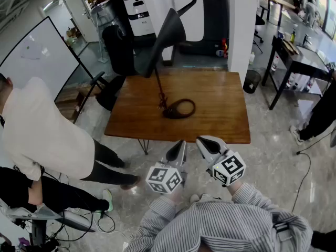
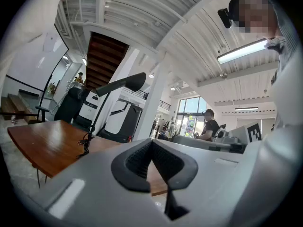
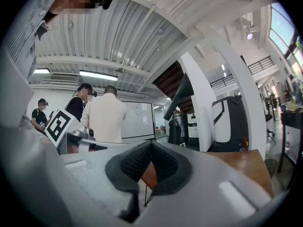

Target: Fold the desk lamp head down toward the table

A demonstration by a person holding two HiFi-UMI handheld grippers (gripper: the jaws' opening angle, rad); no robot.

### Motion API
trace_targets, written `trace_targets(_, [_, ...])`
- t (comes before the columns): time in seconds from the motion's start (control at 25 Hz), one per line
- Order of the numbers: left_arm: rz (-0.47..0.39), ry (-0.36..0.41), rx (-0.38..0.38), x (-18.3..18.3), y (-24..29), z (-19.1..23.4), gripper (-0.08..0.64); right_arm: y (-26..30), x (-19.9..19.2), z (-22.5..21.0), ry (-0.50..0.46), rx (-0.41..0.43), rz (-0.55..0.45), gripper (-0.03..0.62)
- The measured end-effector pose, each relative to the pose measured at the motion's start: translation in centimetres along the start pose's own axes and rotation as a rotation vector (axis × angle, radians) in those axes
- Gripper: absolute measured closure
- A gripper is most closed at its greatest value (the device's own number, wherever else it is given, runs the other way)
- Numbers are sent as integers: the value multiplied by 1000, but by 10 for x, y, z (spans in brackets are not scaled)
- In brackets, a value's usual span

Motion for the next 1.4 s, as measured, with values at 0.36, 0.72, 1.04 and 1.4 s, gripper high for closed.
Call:
trace_targets(0.36, [7,0,-17,4,3,5,555,5,7,0,-19,-21,-20,591])
trace_targets(0.72, [-31,2,-35,9,11,0,555,-6,10,-3,-32,-24,-18,591])
trace_targets(1.04, [-96,-16,-20,15,17,11,555,-7,17,-12,-21,45,-83,591])
trace_targets(1.4, [-136,89,67,25,34,37,555,-1,27,-48,-94,108,-115,591])
Point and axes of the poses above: the fingertips, and each gripper's own axes: y forward along the fingers, z to its left, x out of its top, the point moved 6 cm from there along -y, backward along the fingers, and after that the axes turned 6 degrees about -z, right-handed, at the moved point
